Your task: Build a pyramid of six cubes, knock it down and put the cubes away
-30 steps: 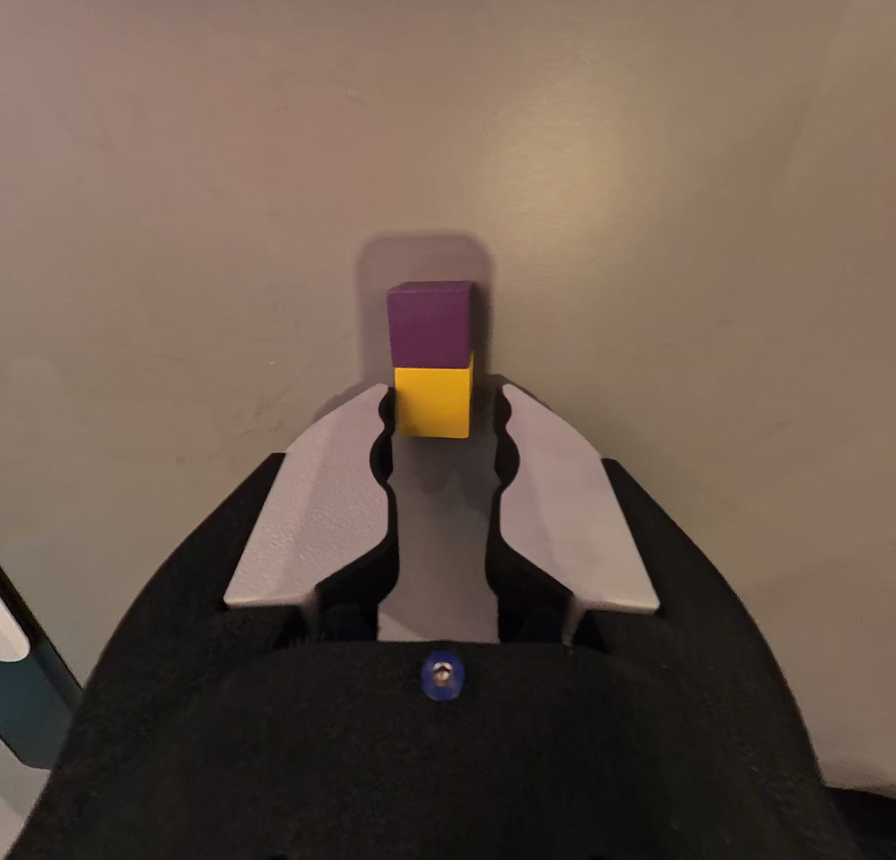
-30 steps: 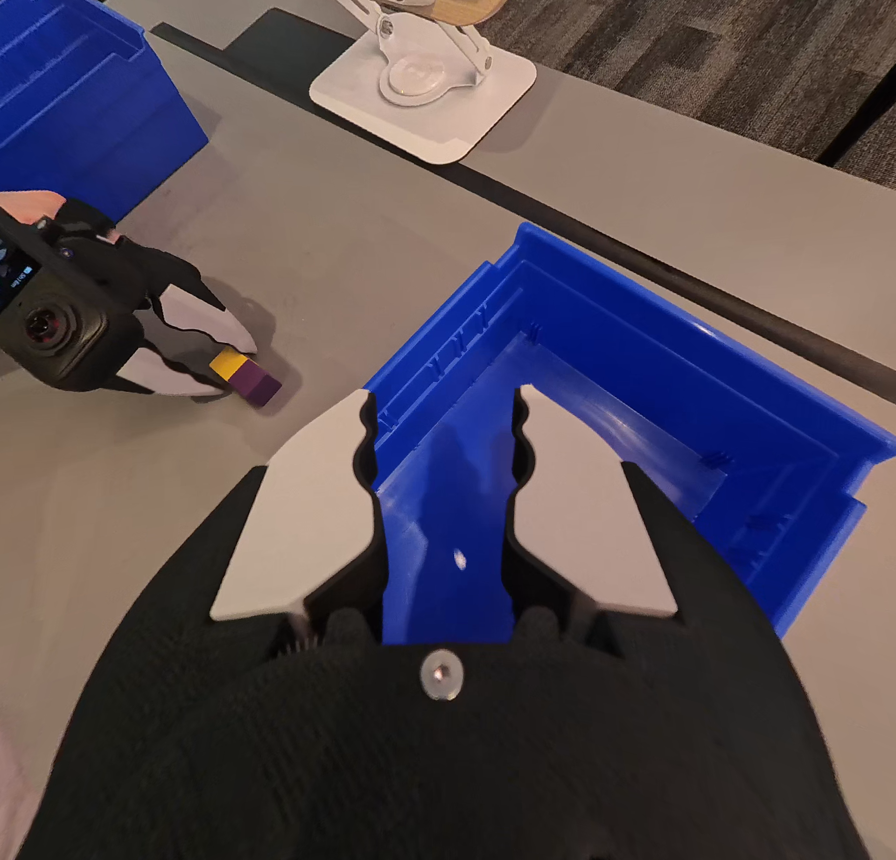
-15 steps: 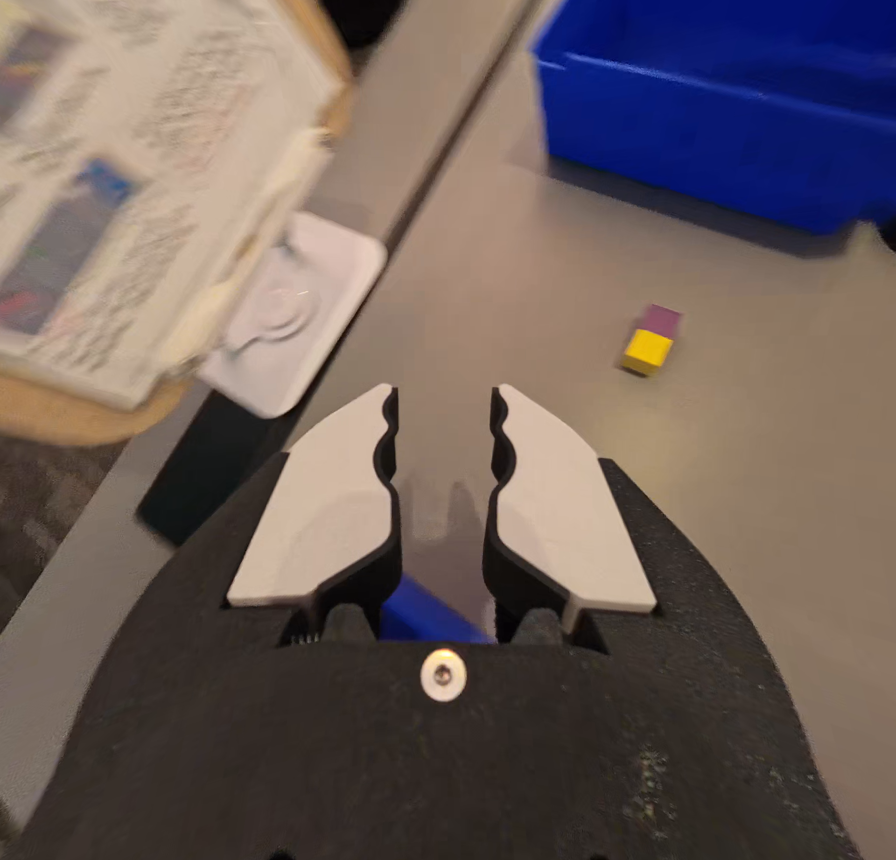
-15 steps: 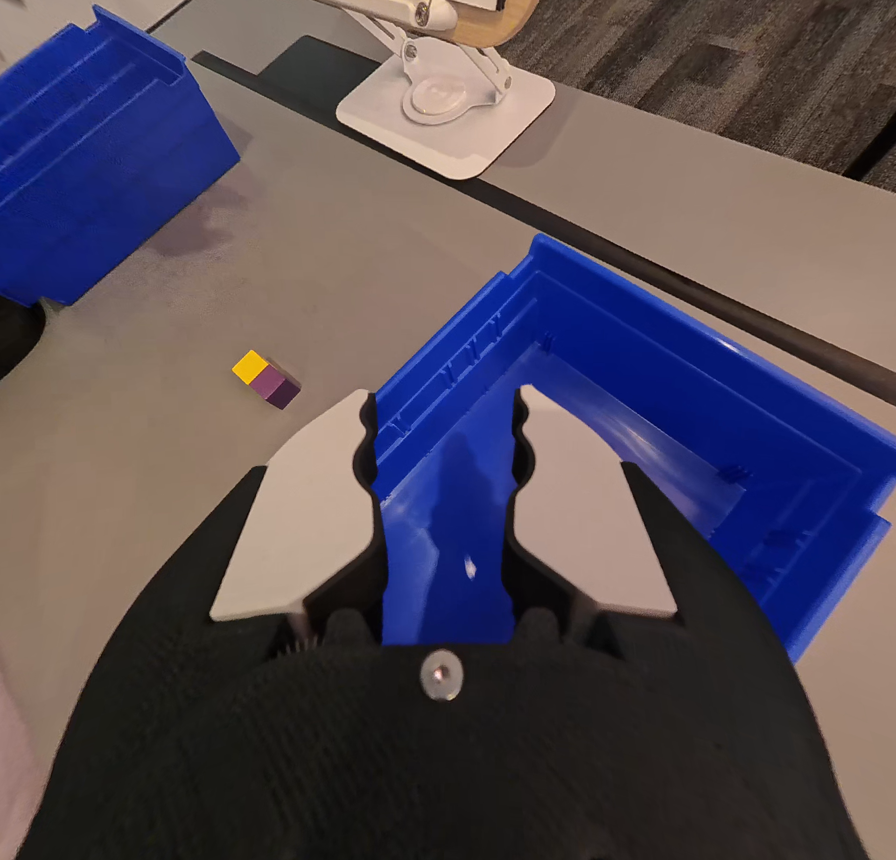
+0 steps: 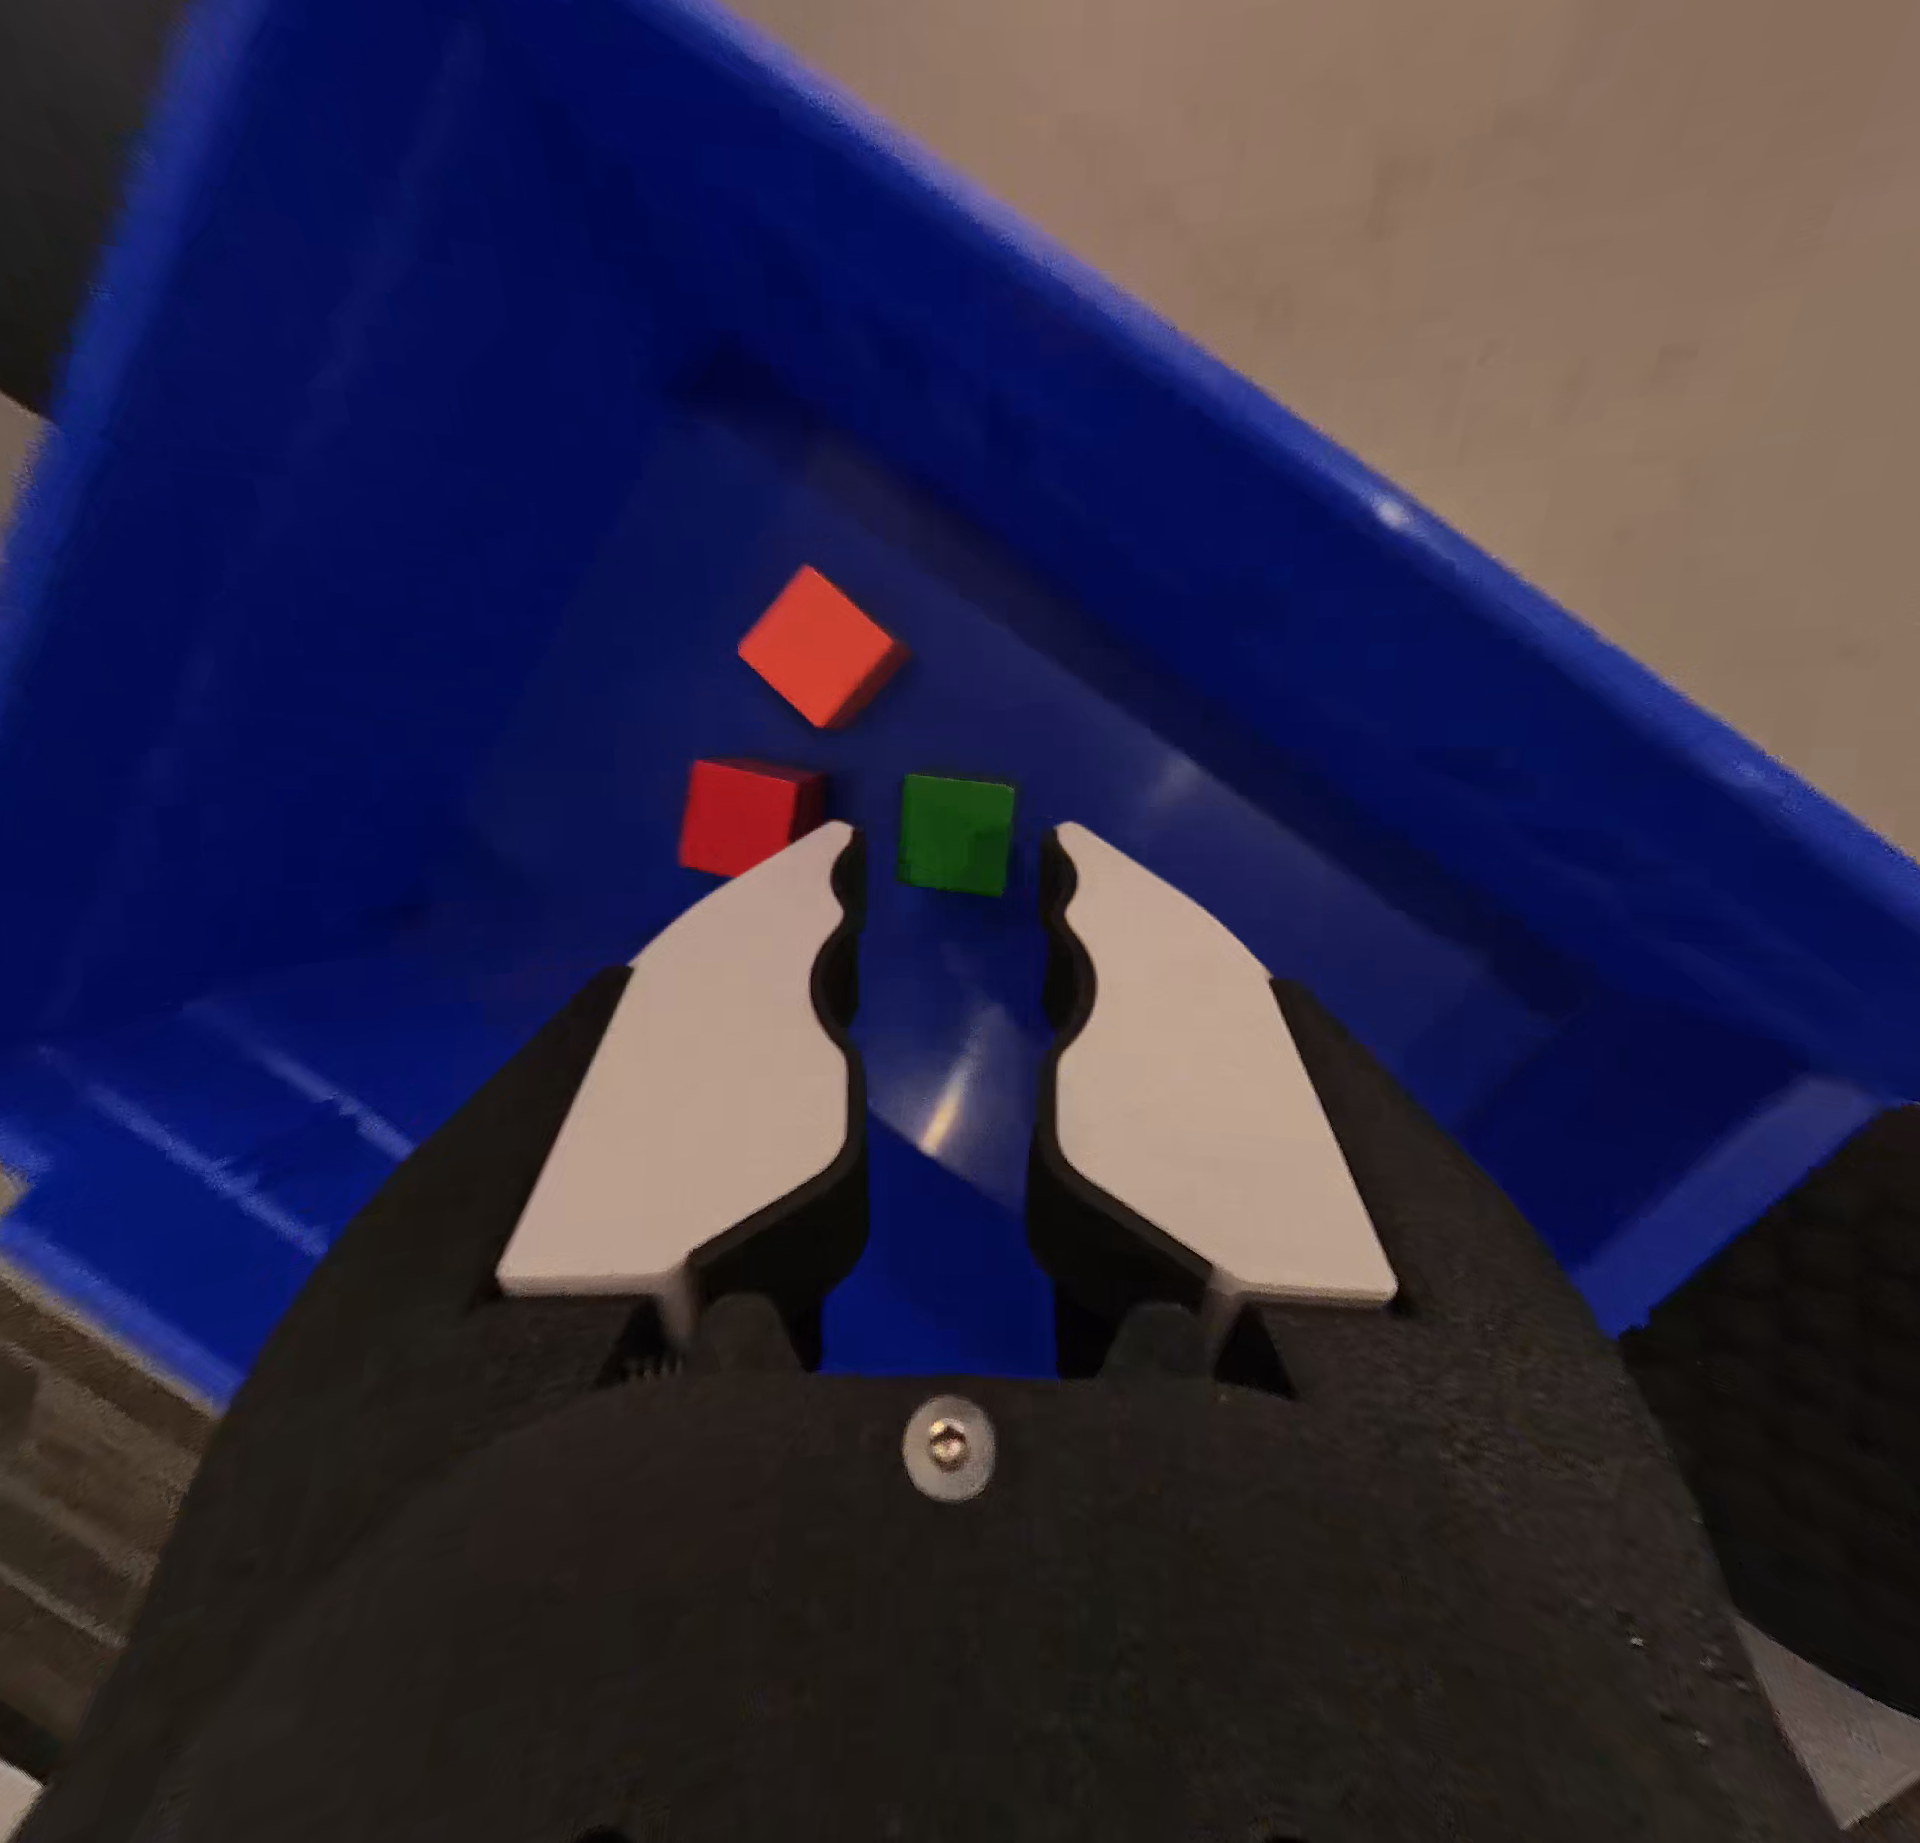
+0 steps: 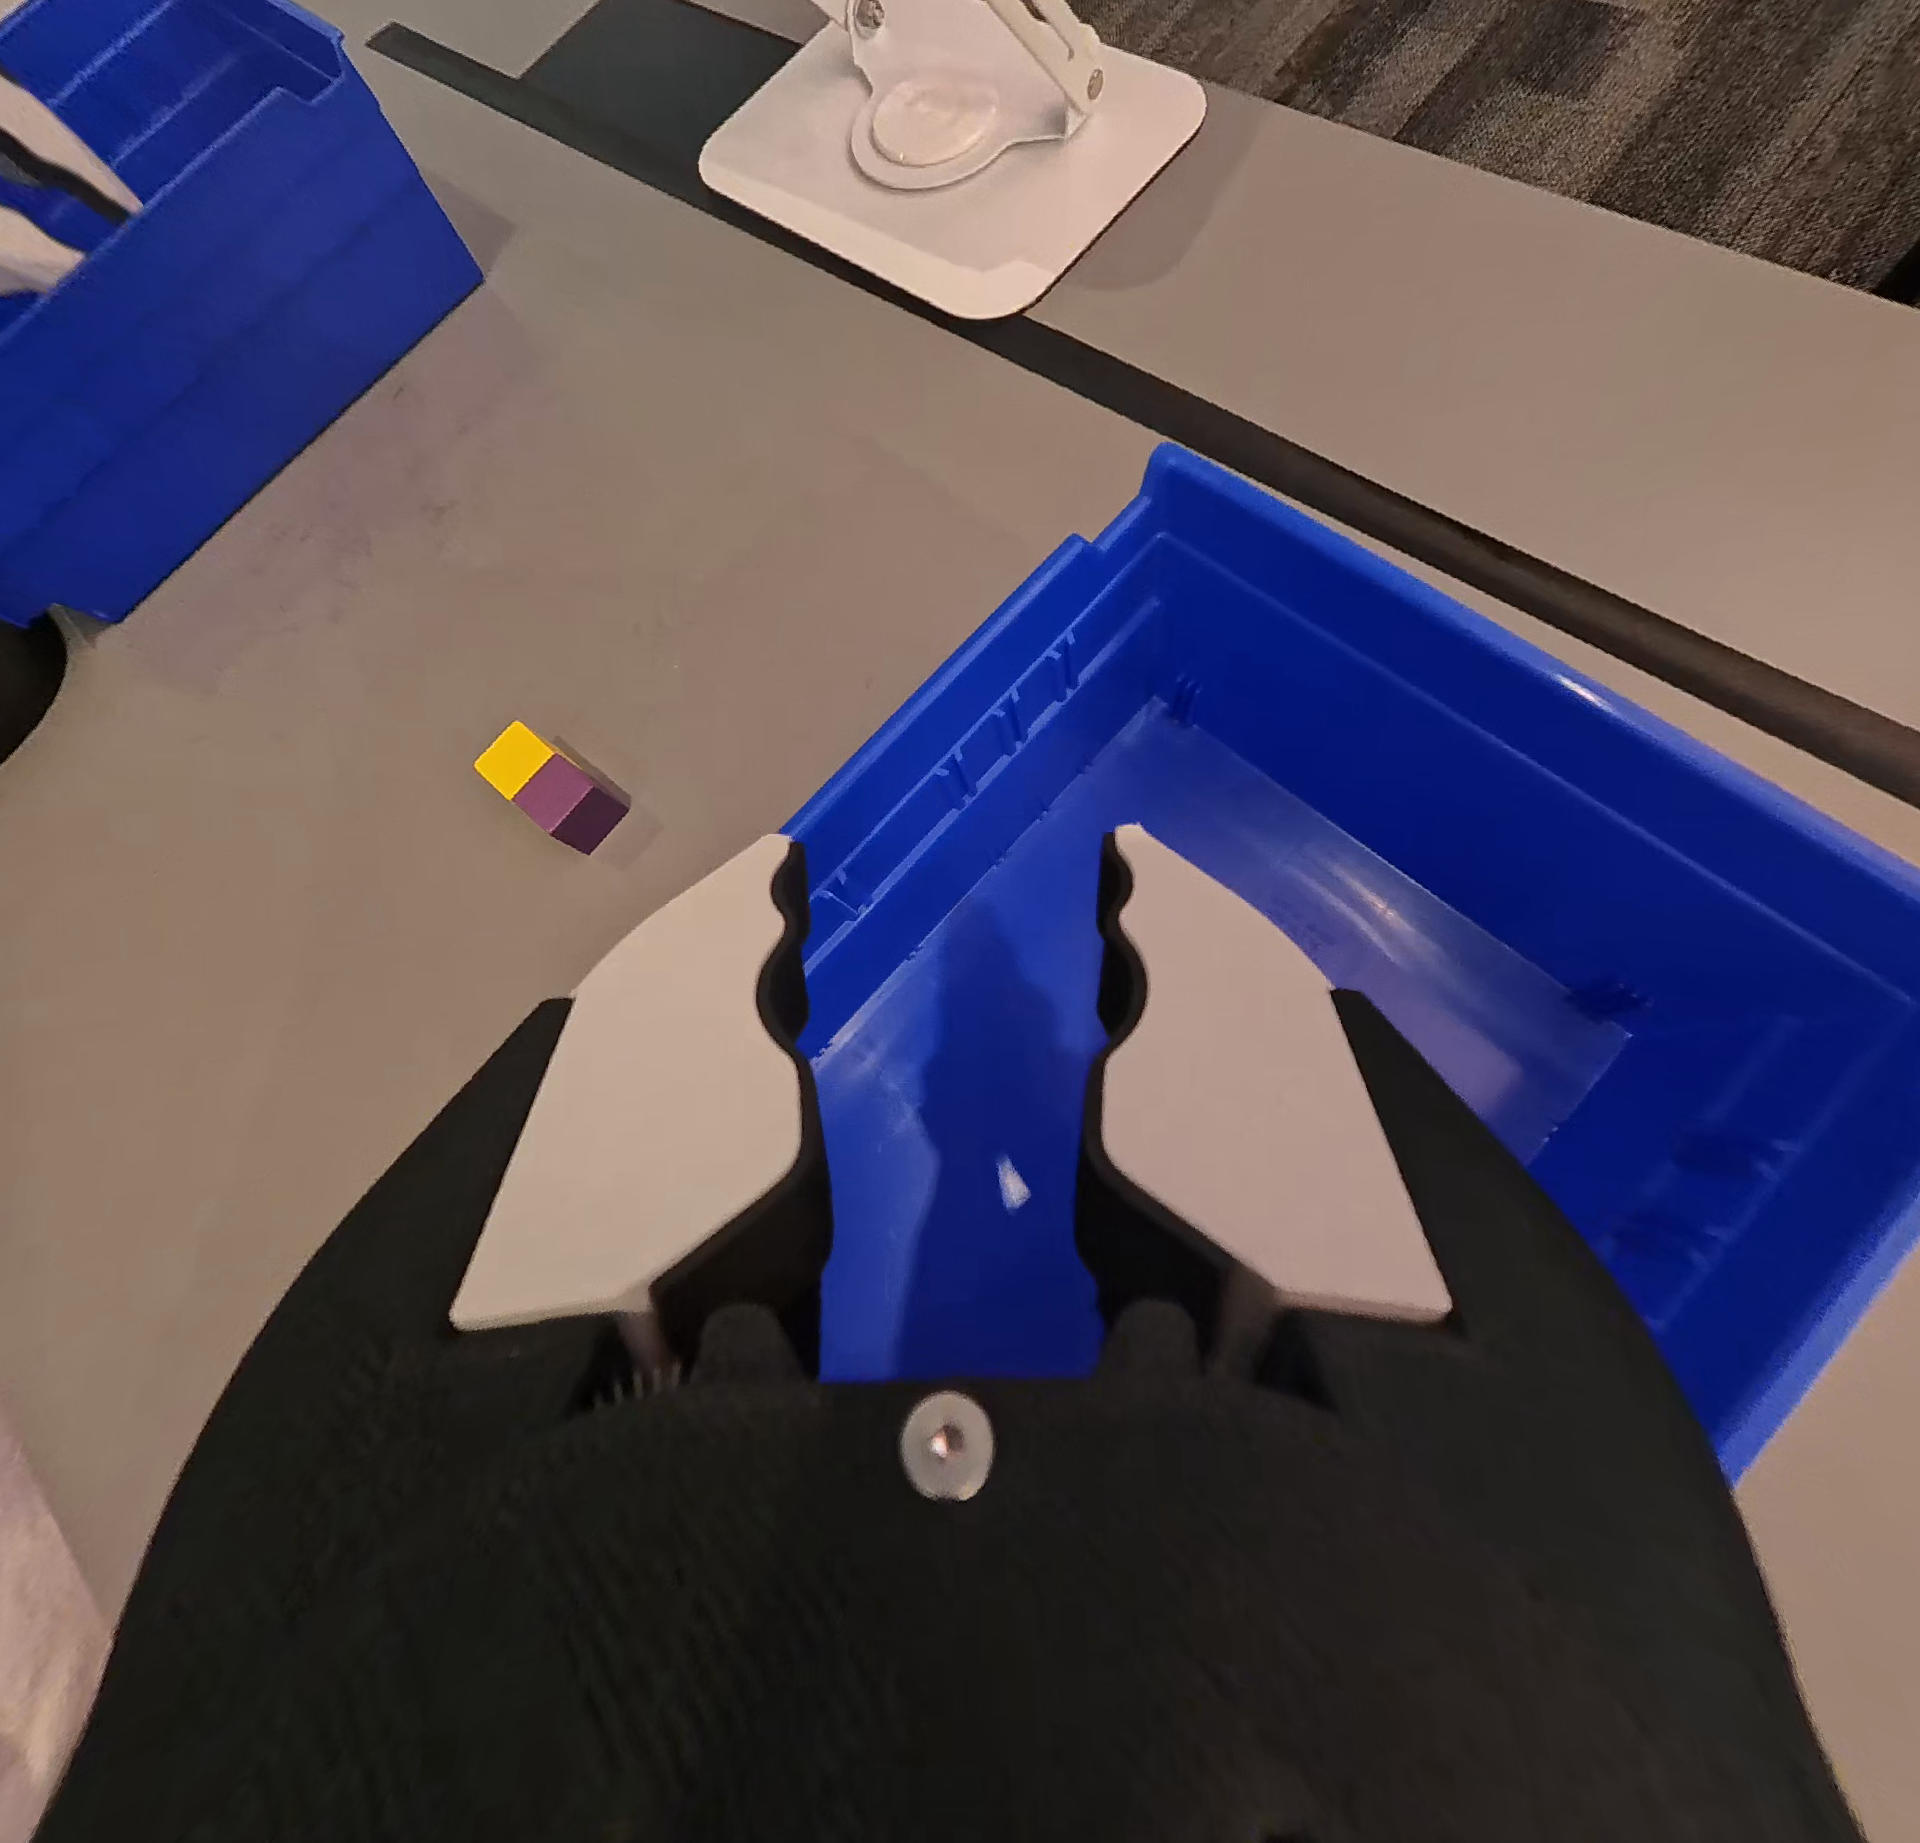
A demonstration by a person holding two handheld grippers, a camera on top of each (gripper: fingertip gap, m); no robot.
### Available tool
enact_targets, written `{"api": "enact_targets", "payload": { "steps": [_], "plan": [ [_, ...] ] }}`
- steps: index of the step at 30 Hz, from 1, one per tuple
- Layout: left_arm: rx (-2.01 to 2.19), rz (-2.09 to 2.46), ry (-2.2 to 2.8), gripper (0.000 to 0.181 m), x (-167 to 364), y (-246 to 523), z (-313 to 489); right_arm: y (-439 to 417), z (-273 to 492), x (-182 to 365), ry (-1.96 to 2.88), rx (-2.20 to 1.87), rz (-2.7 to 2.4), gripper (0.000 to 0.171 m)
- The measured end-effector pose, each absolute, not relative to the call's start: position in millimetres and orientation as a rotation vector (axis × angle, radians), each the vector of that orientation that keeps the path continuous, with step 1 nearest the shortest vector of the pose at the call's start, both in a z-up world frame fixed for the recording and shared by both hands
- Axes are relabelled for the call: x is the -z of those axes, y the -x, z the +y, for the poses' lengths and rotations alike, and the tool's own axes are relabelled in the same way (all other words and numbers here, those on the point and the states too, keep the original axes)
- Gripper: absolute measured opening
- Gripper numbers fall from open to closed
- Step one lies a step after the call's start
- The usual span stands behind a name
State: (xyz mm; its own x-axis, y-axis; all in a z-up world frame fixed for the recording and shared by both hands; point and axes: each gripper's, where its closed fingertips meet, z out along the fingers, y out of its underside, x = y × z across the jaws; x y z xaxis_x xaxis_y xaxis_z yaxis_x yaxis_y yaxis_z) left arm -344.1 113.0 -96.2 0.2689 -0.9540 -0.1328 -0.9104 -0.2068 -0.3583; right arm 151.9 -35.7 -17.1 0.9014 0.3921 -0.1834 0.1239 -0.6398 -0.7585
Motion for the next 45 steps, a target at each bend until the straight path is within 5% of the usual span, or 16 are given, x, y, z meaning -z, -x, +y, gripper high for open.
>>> {"api": "enact_targets", "payload": {
  "steps": [16, 22, 28, 36, 45],
  "plan": [
    [0.015, 1.785, 2.22, 0.028, 133, 352, 119, -154, -36, 27, 2.29, -0.43, -0.373, 0.055],
    [-0.03, 1.57, 2.045, 0.027, 28, 350, 136, -155, -37, 23, 2.274, -0.439, -0.361, 0.055],
    [0.208, 1.615, 1.692, 0.027, -61, 250, 78, -150, -36, 24, 2.286, -0.42, -0.388, 0.055],
    [0.3, 1.996, 1.672, 0.027, 60, 119, -14, -144, -38, 23, 2.29, -0.407, -0.425, 0.055],
    [0.249, 2.178, 1.728, 0.027, 135, 92, -25, -147, -40, 16, 2.262, -0.42, -0.42, 0.054]
  ]
}}
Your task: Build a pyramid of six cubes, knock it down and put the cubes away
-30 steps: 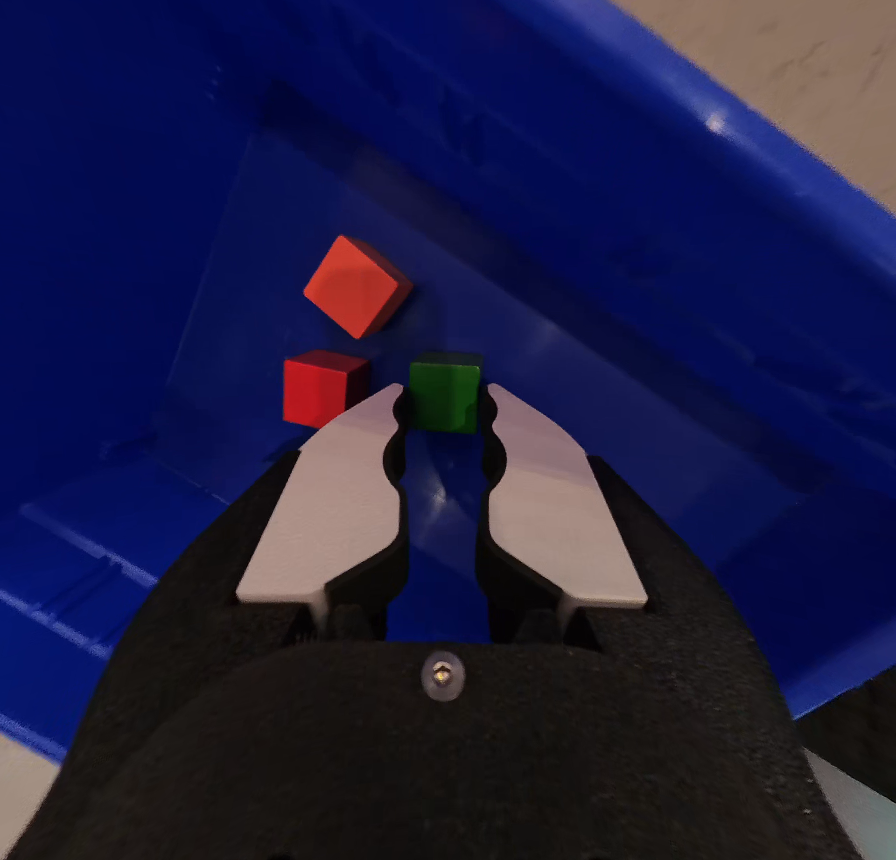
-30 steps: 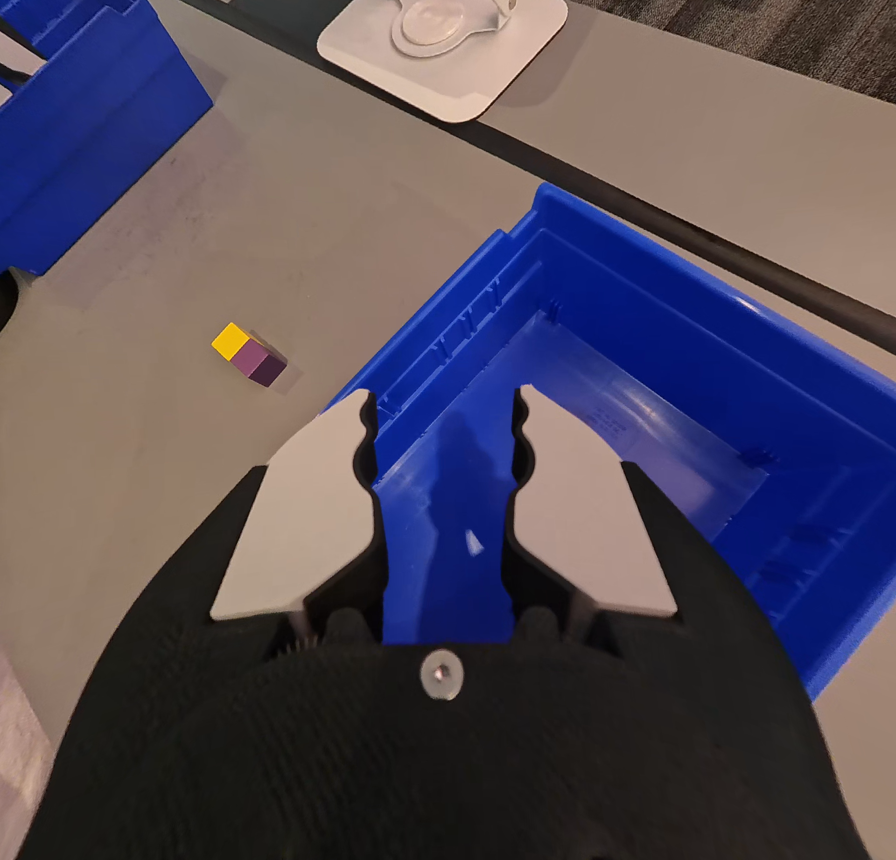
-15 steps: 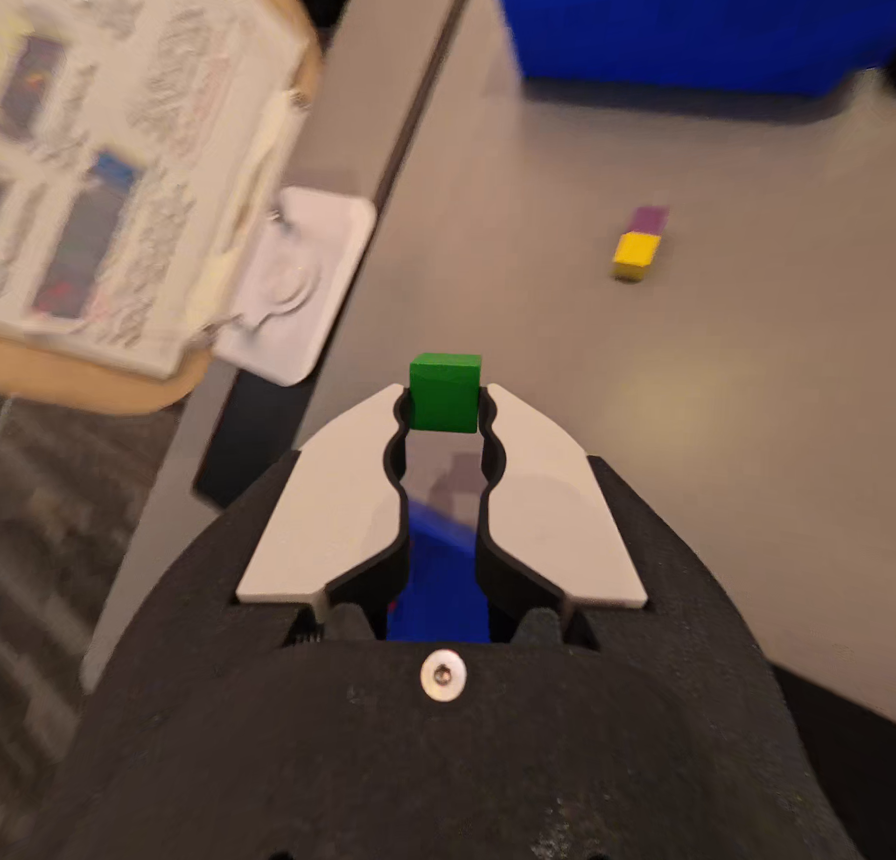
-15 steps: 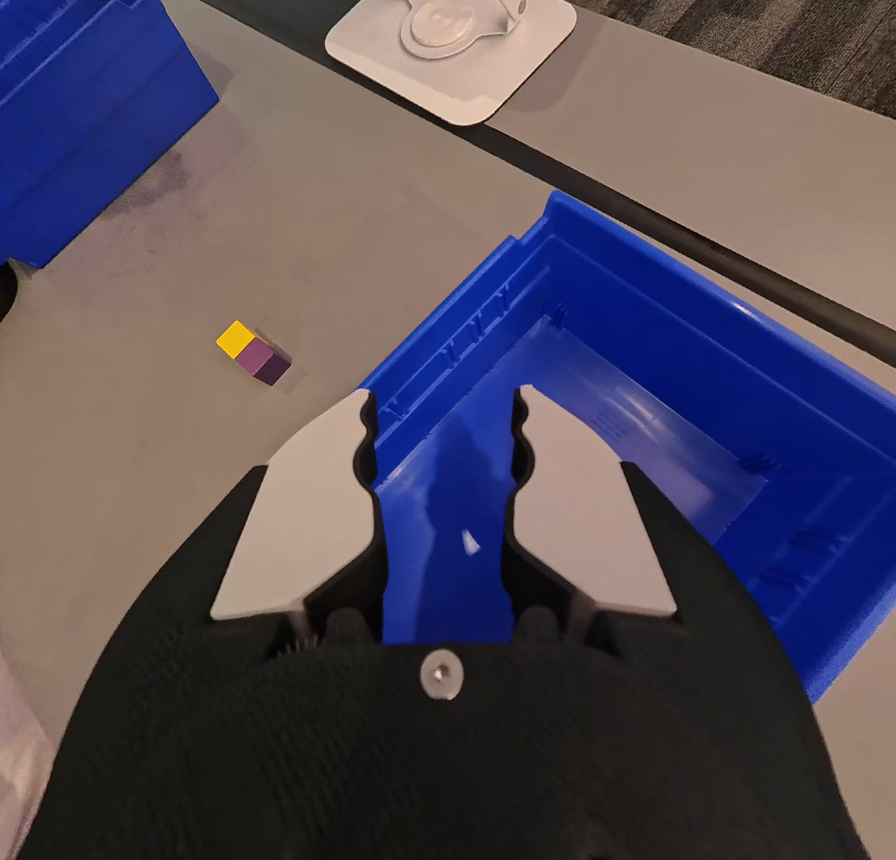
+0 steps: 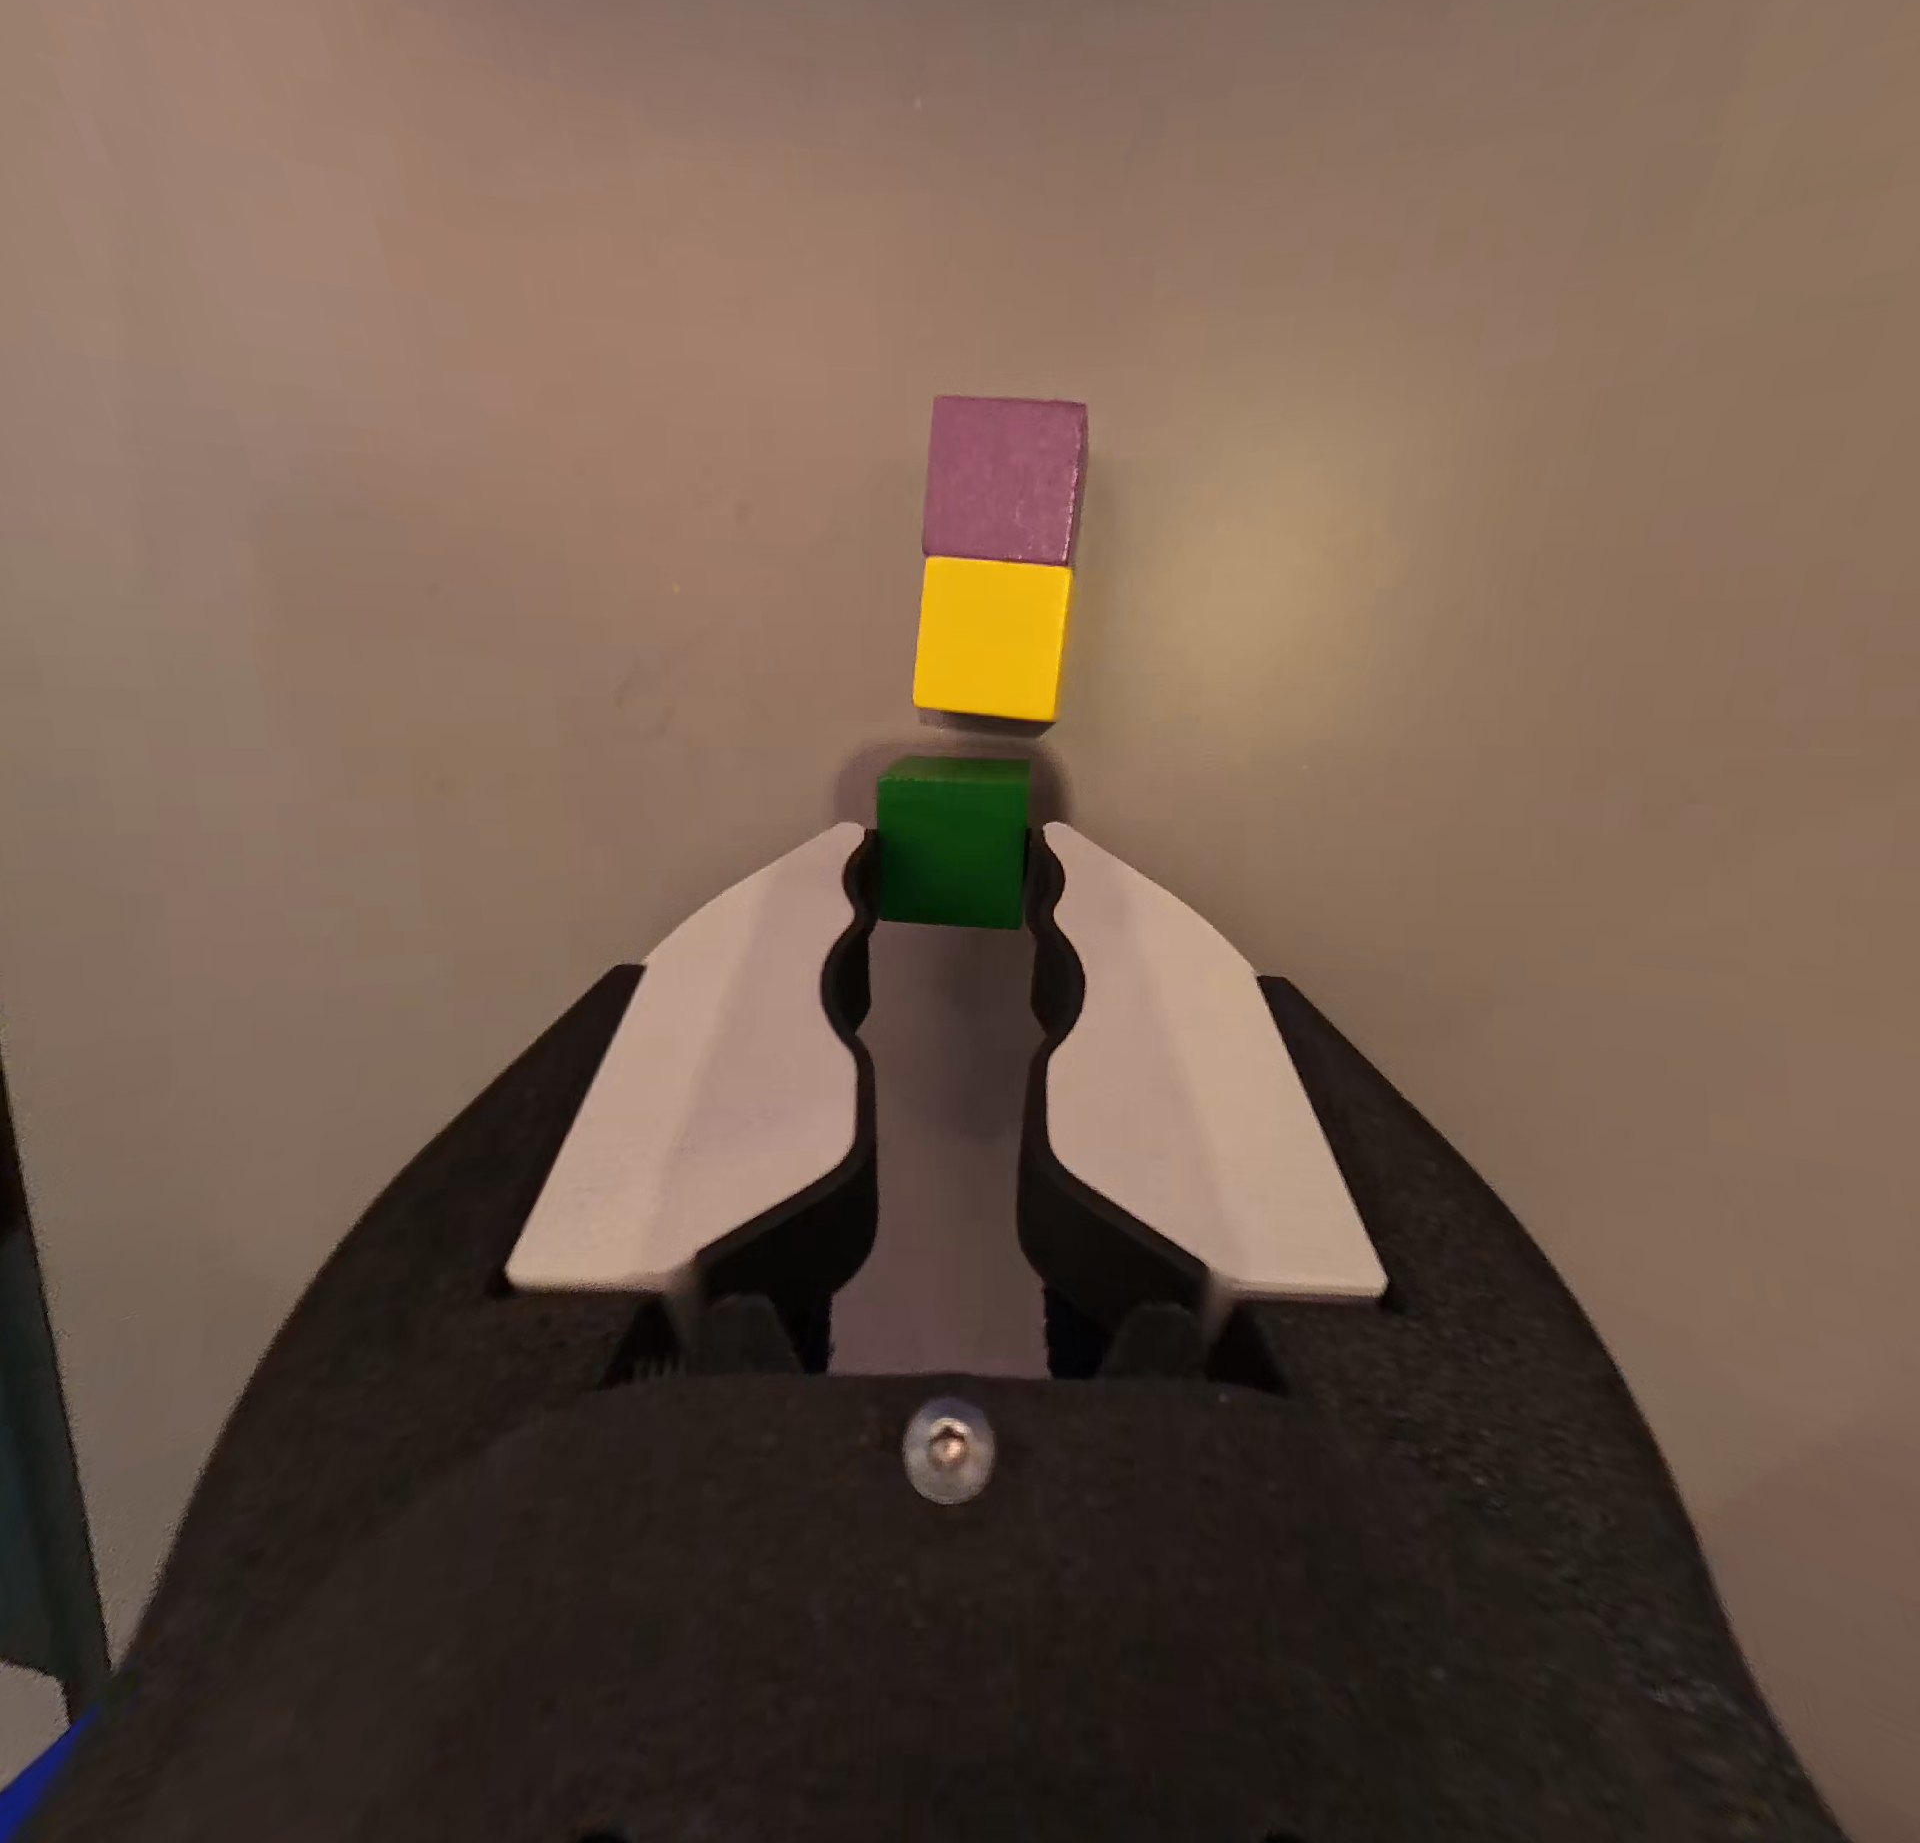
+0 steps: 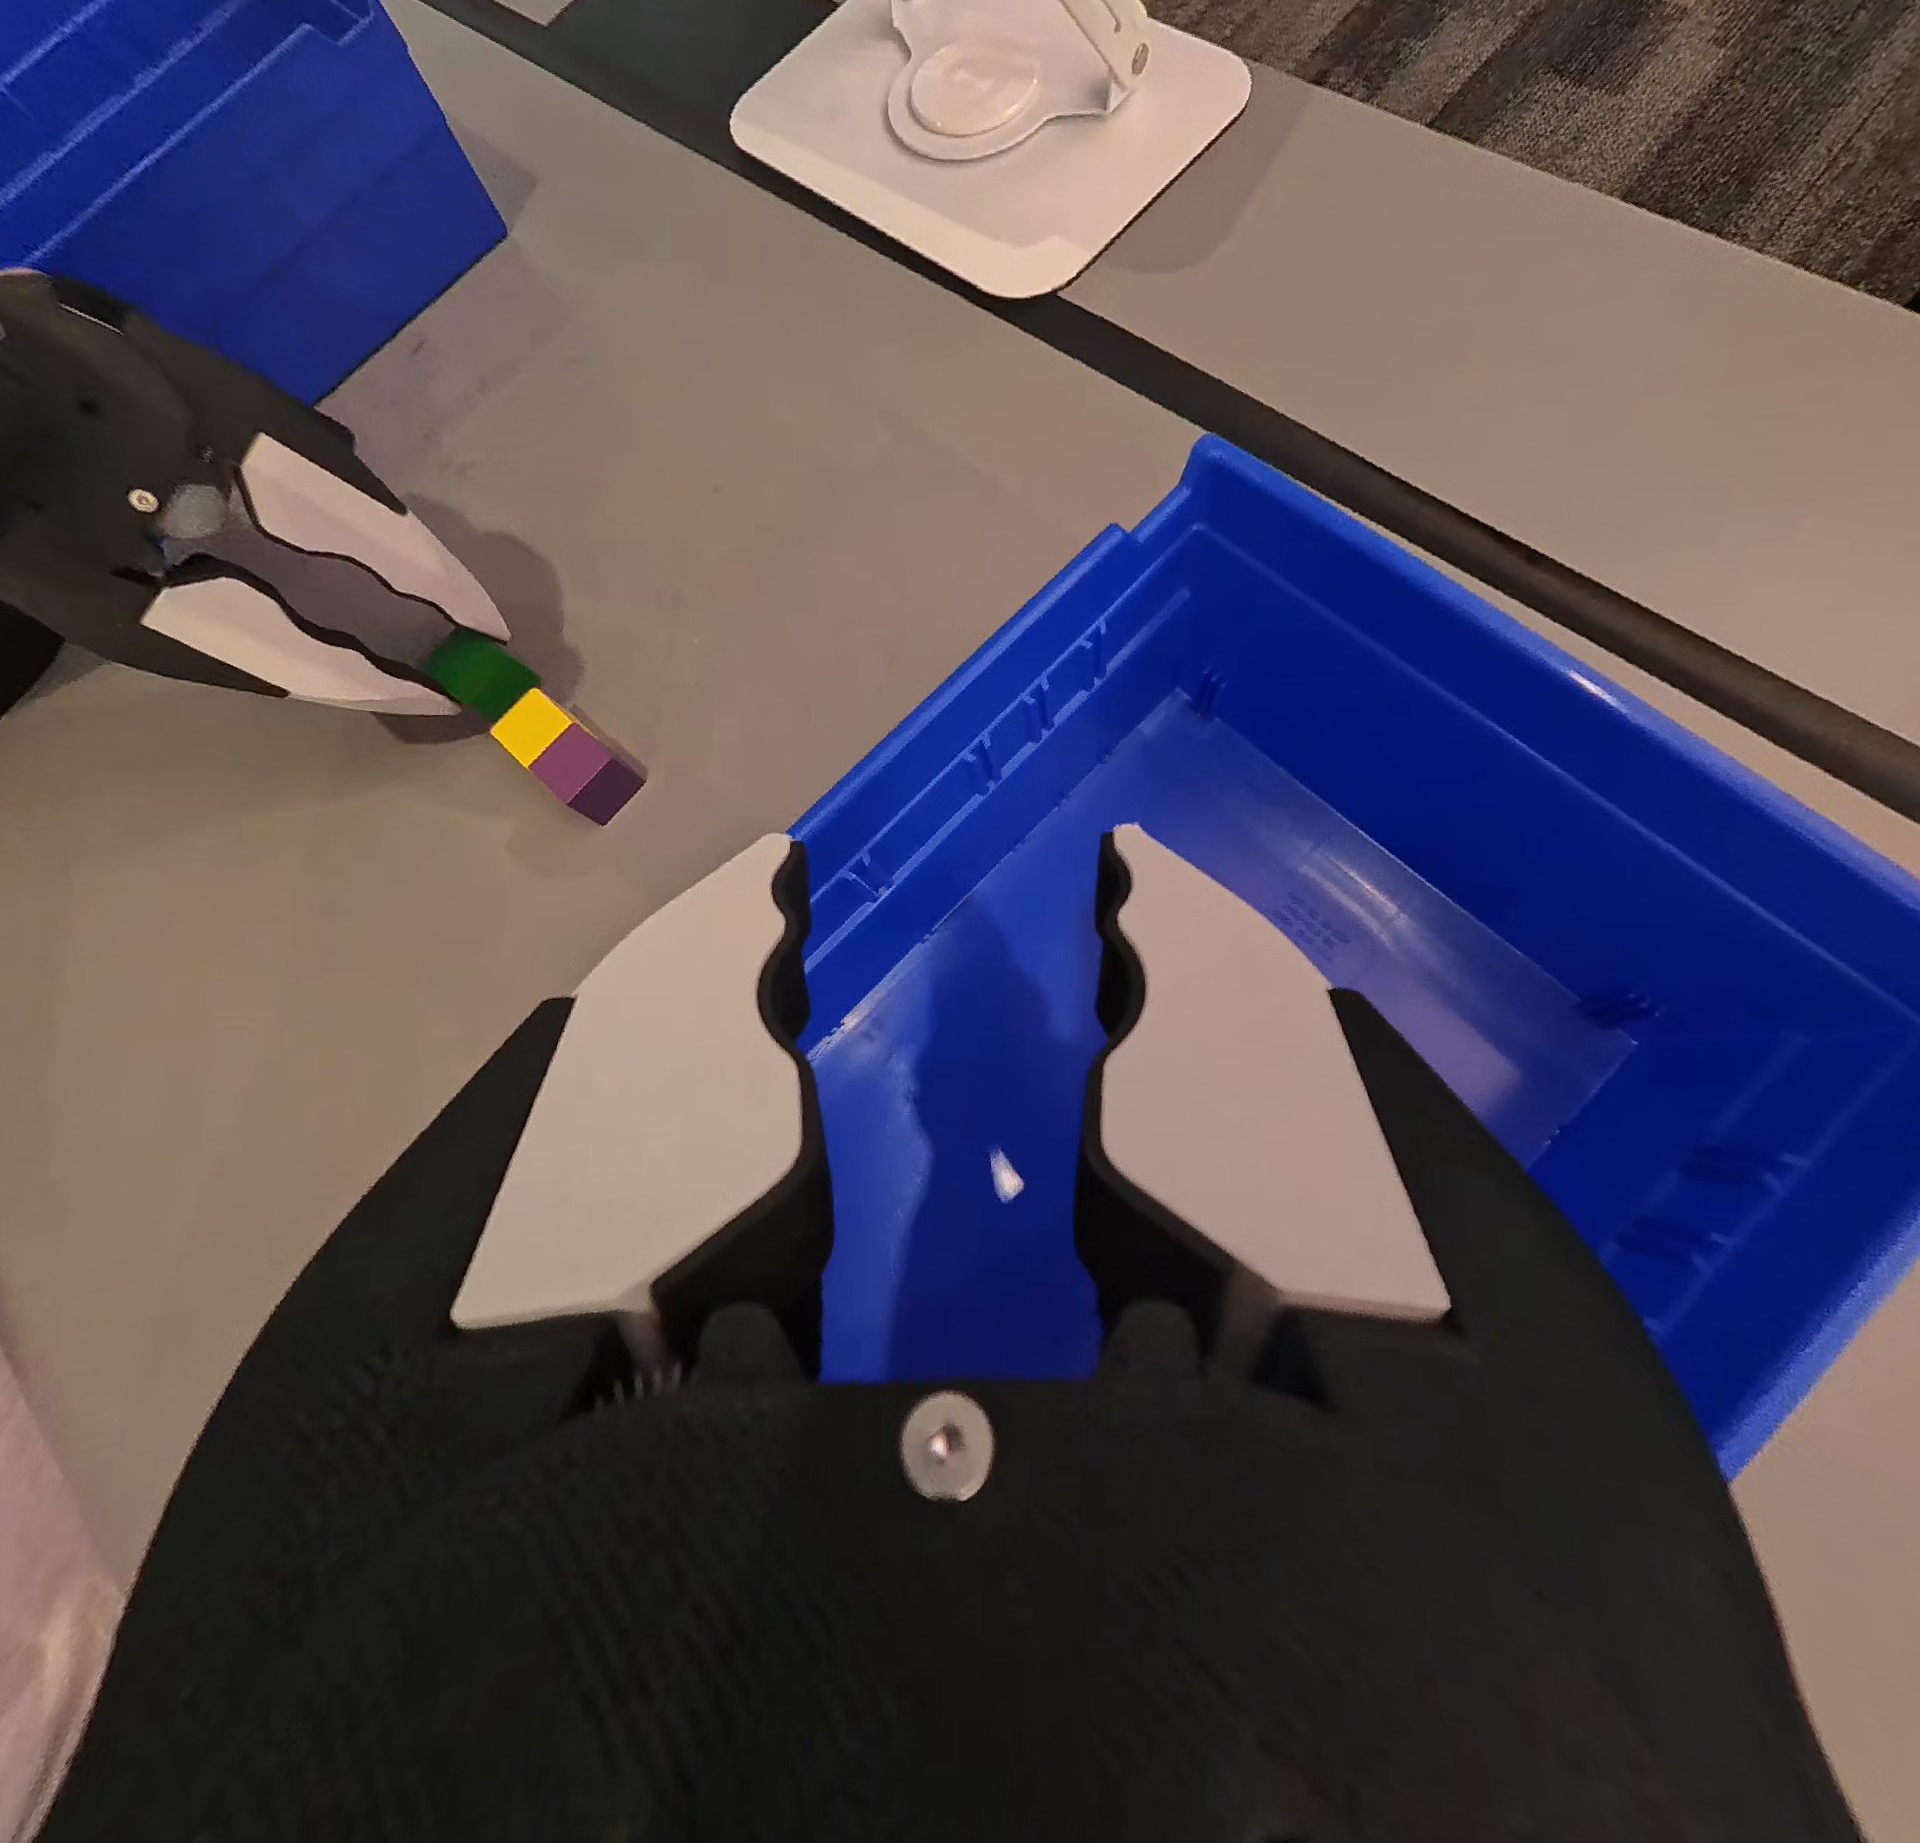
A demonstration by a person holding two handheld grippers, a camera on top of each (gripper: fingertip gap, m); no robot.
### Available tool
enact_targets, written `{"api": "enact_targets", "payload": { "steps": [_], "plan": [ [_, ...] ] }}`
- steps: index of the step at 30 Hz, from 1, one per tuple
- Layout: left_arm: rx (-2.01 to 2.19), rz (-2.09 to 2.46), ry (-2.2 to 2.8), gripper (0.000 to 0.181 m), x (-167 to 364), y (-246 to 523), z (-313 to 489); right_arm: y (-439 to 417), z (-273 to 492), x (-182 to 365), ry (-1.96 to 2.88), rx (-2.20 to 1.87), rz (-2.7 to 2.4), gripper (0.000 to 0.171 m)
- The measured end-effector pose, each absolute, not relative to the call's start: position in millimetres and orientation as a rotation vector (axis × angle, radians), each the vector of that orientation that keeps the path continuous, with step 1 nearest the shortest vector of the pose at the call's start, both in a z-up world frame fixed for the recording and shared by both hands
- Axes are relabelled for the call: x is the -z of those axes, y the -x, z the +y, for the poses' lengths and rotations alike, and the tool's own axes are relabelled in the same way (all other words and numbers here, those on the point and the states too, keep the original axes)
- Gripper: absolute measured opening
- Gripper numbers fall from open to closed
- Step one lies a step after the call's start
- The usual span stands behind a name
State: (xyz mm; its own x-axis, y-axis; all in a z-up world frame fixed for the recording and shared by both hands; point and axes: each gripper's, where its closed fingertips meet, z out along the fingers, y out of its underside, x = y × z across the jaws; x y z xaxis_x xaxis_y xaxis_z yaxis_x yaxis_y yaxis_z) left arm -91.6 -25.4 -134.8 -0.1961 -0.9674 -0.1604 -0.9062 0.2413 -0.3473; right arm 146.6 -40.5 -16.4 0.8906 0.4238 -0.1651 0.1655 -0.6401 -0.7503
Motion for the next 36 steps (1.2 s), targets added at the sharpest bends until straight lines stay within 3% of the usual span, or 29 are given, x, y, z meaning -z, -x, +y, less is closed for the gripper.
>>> {"api": "enact_targets", "payload": {
  "steps": [21, 26, 30, 36],
  "plan": [
    [0.213, 2.255, 1.711, 0.027, 148, 83, -30, -146, -42, 26, 2.307, -0.432, -0.43, 0.055],
    [0.22, 2.259, 1.699, 0.041, 141, 86, -30, -147, -42, 27, 2.308, -0.44, -0.421, 0.055],
    [0.292, 2.143, 1.65, 0.045, 93, 86, -25, -148, -42, 28, 2.312, -0.439, -0.42, 0.055],
    [0.387, 1.583, 1.594, 0.036, -53, 121, 32, -149, -42, 28, 2.311, -0.438, -0.418, 0.055]
  ]
}}
